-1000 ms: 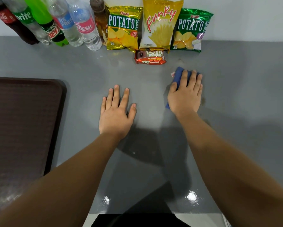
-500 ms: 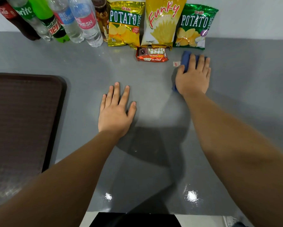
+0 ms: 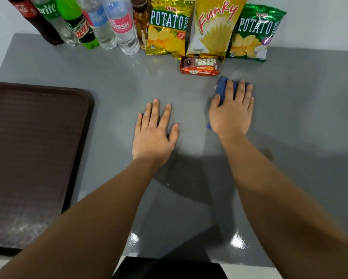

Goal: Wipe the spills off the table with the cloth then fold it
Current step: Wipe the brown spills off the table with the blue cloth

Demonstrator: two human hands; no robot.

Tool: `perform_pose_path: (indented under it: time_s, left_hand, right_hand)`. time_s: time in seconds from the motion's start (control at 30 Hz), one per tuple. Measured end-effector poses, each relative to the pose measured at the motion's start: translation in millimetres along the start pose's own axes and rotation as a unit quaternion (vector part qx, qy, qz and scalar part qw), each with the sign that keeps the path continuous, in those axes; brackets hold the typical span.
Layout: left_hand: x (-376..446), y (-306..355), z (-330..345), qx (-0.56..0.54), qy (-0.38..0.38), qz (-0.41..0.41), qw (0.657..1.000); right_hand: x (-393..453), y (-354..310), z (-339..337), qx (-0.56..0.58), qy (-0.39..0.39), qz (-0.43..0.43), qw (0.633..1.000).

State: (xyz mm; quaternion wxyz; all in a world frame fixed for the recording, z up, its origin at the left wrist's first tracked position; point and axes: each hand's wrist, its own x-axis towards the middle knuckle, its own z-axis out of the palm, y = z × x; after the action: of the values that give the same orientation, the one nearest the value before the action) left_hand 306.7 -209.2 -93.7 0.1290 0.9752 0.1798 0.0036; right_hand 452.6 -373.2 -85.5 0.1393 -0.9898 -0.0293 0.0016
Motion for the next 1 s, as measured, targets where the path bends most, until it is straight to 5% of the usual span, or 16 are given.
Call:
perform_pose_path:
  time_s: [0.27,0.57,0.77,1.0]
  left_hand:
    - [1,0,-2,0.006,-0.004,0.001,1.000]
    - [0,1,-3,0.006,-0.006,0.003,1.000]
    - [0,1,0,0.013,0.003,0.003,1.000]
    - [0,-1,-1,0.015,-0.006,0.004,1.000]
  right_hand:
    - [52,34,-13,0.006,-0.016,0.044,0.999]
    - [-68,63,-15,0.007,0.048,0.122,0.991]
    - [-92,18,0,-0.011,0.019,0.066,0.998]
    - [-43,40,-12,-0.009,-0.013,0.016,1.000]
